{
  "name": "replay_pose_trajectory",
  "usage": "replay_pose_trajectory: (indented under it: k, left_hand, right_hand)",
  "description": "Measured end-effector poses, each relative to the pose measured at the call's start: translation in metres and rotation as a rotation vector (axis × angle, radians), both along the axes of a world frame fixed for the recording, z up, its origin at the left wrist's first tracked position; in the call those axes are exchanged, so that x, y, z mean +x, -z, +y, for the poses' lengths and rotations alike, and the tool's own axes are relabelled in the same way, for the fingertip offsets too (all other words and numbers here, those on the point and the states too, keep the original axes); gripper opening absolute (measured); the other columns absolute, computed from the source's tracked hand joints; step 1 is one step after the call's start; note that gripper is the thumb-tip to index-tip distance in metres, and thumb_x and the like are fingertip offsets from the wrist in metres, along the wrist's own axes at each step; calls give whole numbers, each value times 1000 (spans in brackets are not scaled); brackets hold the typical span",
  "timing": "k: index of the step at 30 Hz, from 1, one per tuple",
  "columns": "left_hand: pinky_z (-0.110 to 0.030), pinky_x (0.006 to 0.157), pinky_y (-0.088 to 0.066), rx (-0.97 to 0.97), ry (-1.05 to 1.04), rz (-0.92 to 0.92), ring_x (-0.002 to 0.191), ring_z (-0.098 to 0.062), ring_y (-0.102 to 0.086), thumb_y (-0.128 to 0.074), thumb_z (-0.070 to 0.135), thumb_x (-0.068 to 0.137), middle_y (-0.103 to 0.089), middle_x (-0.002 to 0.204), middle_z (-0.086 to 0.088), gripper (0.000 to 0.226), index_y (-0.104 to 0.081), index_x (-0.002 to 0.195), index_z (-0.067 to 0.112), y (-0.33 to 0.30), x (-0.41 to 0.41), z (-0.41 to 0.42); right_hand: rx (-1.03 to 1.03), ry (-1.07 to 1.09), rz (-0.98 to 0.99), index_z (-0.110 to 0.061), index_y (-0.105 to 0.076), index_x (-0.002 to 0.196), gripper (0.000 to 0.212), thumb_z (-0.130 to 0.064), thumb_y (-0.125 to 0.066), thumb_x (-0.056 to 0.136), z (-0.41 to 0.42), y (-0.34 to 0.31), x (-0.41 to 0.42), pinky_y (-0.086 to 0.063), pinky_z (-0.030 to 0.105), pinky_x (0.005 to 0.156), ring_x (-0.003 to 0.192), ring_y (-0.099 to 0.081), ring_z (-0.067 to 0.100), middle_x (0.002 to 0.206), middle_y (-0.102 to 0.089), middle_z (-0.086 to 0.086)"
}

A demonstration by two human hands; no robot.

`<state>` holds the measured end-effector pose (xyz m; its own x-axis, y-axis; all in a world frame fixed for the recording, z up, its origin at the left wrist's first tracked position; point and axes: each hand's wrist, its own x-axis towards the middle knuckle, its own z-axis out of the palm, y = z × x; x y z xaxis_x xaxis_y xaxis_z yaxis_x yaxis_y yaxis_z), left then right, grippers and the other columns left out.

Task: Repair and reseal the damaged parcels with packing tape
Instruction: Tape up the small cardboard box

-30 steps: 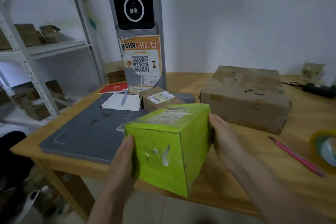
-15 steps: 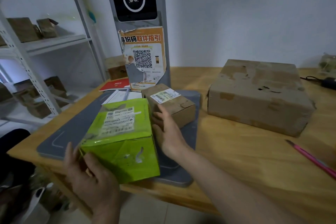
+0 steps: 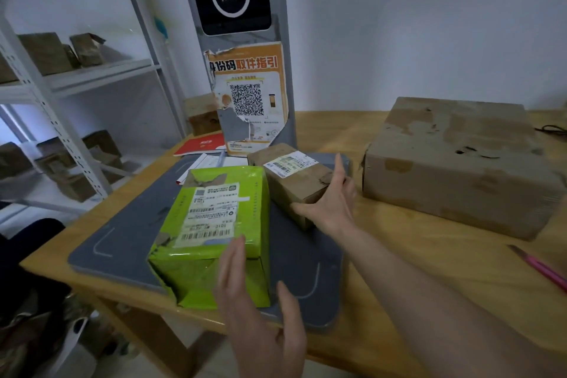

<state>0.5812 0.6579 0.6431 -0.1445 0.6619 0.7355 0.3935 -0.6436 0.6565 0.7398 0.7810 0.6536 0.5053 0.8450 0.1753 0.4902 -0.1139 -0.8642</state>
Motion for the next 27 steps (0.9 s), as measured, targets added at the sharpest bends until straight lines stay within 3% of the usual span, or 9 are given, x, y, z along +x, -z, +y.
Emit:
replay_pose_trajectory:
  k: [5, 8, 11, 15, 17, 20, 22, 23, 27]
  left_hand:
    - [-24, 109, -35, 32, 124, 75, 136, -15, -41, -55, 17, 85, -47, 143, 0, 53, -46, 137, 8, 14, 18, -6]
    - [-22, 109, -33, -229, 315, 126, 138, -3, -35, -55, 34, 92, -37, 147, 17, 55, -35, 143, 33, 11, 46, -15]
    - [-17, 105, -29, -655, 531, 216, 124, 18, -31, -58, 48, 91, -28, 130, 44, 50, -23, 123, 64, 8, 81, -31]
    - [-34, 106, -45, -831, 772, 101, 122, 7, -49, -67, 59, 70, -53, 129, 29, 75, -35, 137, 50, 17, 109, -59]
    - [-36, 105, -46, -847, 817, 77, 123, 1, -51, -73, 49, 74, -56, 131, 23, 79, -34, 142, 44, 17, 114, -74]
    - [-15, 93, -49, -816, 813, 63, 119, 10, -50, -74, 25, 84, -52, 130, 25, 77, -28, 142, 47, 11, 116, -80]
    - [-4, 85, -45, -765, 800, 123, 118, 18, -45, -72, 19, 85, -46, 131, 30, 77, -29, 140, 50, 7, 113, -78]
    - [-5, 88, -44, -721, 768, 191, 124, 13, -42, -72, 20, 86, -43, 137, 27, 71, -35, 139, 49, 7, 111, -77]
    - [-28, 112, -35, -596, 516, 509, 143, -9, -23, -72, 39, 84, -22, 155, 12, 54, -51, 134, 41, 5, 109, -83]
  right_hand:
    - [170, 144, -71, -33, 3, 151, 133, -32, -89, 54, -61, 2, 22, -25, 34, 108, 128, -22, 20, 138, -24, 6]
    - [177, 194, -38, -31, 3, 151, 135, -33, -91, 54, -118, 13, 30, -27, 35, 111, 135, -20, 18, 141, -19, -4]
    - [138, 259, -10, -30, 2, 151, 130, -29, -89, 59, -174, 25, 33, -18, 26, 110, 138, -14, 12, 148, -11, -8]
    - [187, 363, -71, -43, 8, 142, 115, -23, -80, 71, -229, 41, 34, -17, 27, 105, 135, -15, 11, 146, -11, -10]
    - [169, 405, -122, -41, 8, 142, 120, -21, -83, 66, -250, 48, 31, -19, 29, 103, 132, -16, 10, 143, -13, -12]
    - [154, 358, -122, -45, 5, 140, 127, -18, -89, 59, -277, 58, 25, -22, 25, 102, 123, -12, -6, 129, -14, -25]
    - [159, 277, -74, -50, 5, 137, 117, -16, -83, 69, -292, 65, 21, -22, 18, 102, 118, -9, -23, 118, -7, -35]
    - [167, 245, -47, -52, 6, 137, 113, -15, -80, 74, -297, 68, 21, -22, 14, 101, 117, -9, -28, 115, -8, -38]
    - [267, 200, -48, -54, -7, 138, 92, -16, -69, 83, -306, 74, 26, -34, 8, 94, 123, -35, -8, 130, -21, -39]
